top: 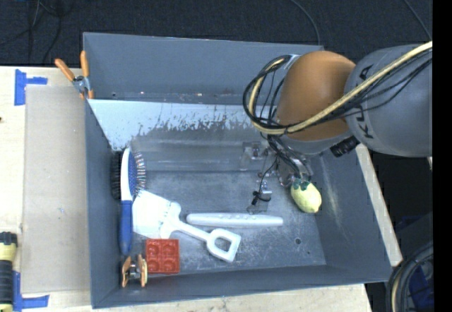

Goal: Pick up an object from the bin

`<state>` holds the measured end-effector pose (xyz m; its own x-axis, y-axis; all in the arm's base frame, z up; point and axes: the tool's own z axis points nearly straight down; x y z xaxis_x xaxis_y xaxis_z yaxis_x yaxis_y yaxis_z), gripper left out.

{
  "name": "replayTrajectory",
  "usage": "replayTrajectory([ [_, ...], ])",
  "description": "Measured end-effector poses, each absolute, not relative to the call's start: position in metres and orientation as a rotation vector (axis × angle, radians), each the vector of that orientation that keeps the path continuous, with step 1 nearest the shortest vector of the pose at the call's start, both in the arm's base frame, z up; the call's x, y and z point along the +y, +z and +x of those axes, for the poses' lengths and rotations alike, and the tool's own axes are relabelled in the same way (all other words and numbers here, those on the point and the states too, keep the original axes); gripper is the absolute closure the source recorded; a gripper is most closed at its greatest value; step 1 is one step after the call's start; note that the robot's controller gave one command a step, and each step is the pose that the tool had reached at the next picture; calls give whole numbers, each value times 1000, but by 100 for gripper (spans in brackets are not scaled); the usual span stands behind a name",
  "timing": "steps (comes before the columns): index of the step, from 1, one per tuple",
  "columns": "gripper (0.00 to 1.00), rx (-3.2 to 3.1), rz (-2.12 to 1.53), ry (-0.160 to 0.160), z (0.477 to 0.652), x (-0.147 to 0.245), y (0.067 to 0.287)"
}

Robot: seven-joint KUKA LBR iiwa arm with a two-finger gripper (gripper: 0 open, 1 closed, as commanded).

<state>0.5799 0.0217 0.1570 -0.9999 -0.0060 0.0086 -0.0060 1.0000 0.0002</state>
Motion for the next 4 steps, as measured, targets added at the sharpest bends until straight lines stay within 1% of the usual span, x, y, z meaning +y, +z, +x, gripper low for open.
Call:
replayTrajectory([
  [1, 0, -3140, 8, -1, 581, 22, 162],
  [2, 0, -3139, 95, 2, 583, 57, 143],
  [3, 0, -3126, 315, -8, 572, 75, 101],
  [4, 0, -3096, 509, 2, 578, 79, 79],
])
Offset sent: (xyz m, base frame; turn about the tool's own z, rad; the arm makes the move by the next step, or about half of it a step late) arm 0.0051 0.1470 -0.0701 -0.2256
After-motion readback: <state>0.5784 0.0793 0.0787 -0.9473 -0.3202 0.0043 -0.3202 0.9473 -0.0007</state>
